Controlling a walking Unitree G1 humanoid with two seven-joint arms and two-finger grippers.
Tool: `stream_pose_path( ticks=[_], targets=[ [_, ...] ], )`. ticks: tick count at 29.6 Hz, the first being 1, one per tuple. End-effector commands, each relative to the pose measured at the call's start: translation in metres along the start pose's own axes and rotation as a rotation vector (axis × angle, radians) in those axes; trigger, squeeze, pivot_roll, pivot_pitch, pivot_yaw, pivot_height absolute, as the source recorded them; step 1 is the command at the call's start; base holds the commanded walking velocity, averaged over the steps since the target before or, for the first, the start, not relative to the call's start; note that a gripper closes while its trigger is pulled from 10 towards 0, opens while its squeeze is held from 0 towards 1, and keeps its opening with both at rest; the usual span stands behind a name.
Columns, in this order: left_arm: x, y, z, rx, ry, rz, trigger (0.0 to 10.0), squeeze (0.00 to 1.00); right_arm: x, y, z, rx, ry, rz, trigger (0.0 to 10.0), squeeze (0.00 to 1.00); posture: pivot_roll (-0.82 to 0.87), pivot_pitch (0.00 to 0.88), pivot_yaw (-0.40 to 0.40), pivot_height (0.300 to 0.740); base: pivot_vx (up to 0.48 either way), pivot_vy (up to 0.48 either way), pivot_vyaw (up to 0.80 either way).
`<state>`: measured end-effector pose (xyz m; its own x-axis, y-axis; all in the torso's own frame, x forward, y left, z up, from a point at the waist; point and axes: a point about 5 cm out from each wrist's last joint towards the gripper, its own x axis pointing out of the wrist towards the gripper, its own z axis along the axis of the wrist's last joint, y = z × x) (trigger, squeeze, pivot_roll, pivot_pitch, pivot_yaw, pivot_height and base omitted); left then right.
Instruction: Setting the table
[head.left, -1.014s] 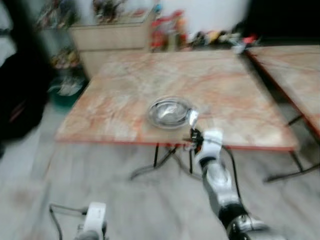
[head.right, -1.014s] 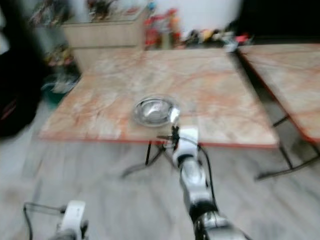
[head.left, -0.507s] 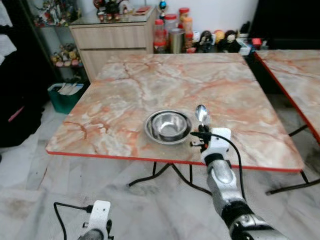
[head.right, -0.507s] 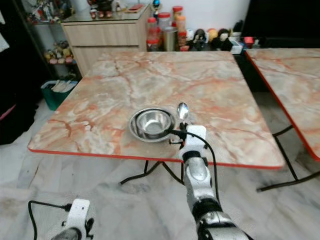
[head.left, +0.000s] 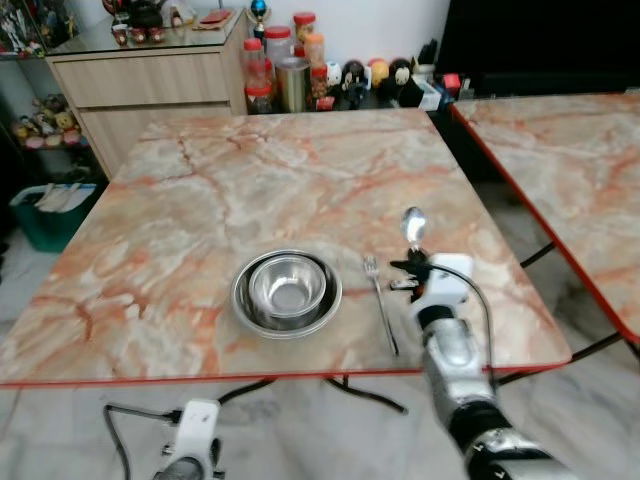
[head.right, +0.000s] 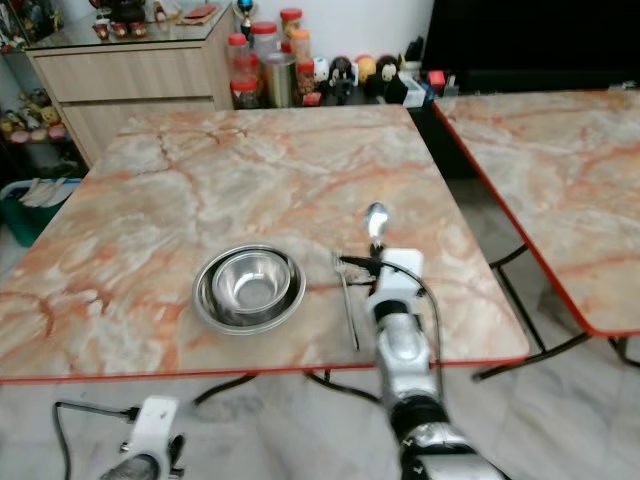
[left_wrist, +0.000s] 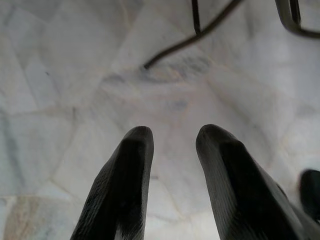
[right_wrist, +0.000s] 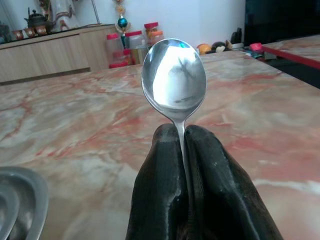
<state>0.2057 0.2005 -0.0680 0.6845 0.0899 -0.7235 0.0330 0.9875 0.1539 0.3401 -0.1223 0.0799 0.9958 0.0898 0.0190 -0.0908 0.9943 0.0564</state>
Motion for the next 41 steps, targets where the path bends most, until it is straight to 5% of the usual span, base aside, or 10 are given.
stream_pose_path(
  ticks=[1,14,21,28,41],
  targets=[
    [0.000,-0.005,-0.002,-0.008,0.009,-0.009,10.0,0.00,0.001,-0.010,0.004,-0.011,-0.012,-0.027,10.0,0.00,-0.04,0.000,0.031,0.736,0.000,0.000,0.00],
    [-0.001,-0.006,-0.003,-0.022,0.011,-0.019,10.0,0.00,0.011,-0.043,0.021,-0.059,0.000,-0.074,10.0,0.00,-0.04,0.005,0.031,0.736,0.000,0.000,0.00],
    [-0.001,-0.008,-0.004,-0.016,0.019,-0.034,10.0,0.00,0.013,-0.055,0.016,-0.101,0.106,-0.088,10.0,0.00,-0.05,0.006,0.038,0.736,0.000,0.000,0.00],
    [-0.001,-0.008,-0.004,-0.020,0.022,-0.035,10.0,0.00,0.013,-0.050,0.003,-0.140,0.253,-0.010,10.0,0.00,-0.04,0.007,0.034,0.736,0.000,0.000,0.00],
    [-0.002,-0.007,-0.008,-0.027,0.032,-0.033,10.0,0.00,0.014,-0.038,-0.002,-0.136,0.301,0.074,10.0,0.00,-0.04,0.011,0.033,0.736,0.000,0.000,0.00]
  ],
)
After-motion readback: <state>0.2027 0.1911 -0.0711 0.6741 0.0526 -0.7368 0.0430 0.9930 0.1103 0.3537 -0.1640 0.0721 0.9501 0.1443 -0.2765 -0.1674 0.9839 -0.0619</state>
